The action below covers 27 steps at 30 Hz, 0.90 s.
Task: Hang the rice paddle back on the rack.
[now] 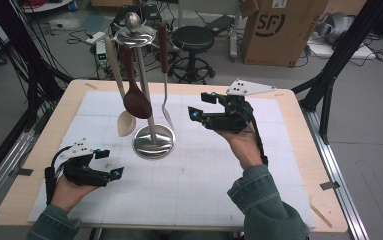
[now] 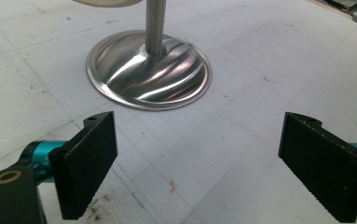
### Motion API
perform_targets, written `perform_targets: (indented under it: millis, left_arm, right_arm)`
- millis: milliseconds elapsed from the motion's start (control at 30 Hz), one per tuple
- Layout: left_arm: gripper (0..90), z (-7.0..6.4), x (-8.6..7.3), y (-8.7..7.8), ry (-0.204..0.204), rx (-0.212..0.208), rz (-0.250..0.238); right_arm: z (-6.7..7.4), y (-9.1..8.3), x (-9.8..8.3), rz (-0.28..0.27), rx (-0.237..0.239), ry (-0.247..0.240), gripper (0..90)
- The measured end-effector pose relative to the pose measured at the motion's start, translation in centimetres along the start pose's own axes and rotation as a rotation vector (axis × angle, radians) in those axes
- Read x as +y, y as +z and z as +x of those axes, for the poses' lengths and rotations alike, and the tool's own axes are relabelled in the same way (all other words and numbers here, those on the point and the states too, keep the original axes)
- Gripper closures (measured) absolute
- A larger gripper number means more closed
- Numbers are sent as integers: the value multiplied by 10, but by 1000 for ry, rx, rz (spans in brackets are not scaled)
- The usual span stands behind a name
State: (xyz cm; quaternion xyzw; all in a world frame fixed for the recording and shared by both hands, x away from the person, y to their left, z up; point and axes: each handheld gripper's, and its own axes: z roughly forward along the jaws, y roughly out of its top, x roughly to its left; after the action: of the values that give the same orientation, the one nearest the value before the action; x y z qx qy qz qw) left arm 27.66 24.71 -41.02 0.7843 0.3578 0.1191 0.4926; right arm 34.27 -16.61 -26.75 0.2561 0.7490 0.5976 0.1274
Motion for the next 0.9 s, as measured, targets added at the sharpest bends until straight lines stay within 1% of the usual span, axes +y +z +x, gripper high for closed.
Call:
perform_targets:
  millis: [133, 300, 367, 433, 533, 733, 833, 900]
  left_arm:
    - [122, 0, 0, 0, 3, 2, 3]
    - [121, 0, -1, 1, -3, 3, 3]
    - [118, 0, -1, 1, -8, 9, 3]
    - [98, 1, 0, 0, -9, 20, 3]
    - [97, 1, -1, 0, -12, 20, 1]
    - [97, 0, -1, 0, -13, 19, 5]
    - [90, 1, -1, 0, -18, 26, 2]
    - [88, 1, -1, 0, -19, 25, 2]
  right_arm:
    - [-2, -3, -7, 7, -15, 6, 289]
    - [-3, -6, -18, 20, -28, -8, 265]
    - [-5, -7, -21, 43, -34, -4, 247]
    - [-4, -9, -25, 35, -35, -10, 248]
    - [-4, -11, -30, 49, -38, -18, 244]
    - [-6, -15, -44, 58, -67, -23, 184]
    - [-7, -16, -52, 68, -82, -23, 155]
    - [-8, -17, -57, 69, -89, -21, 151]
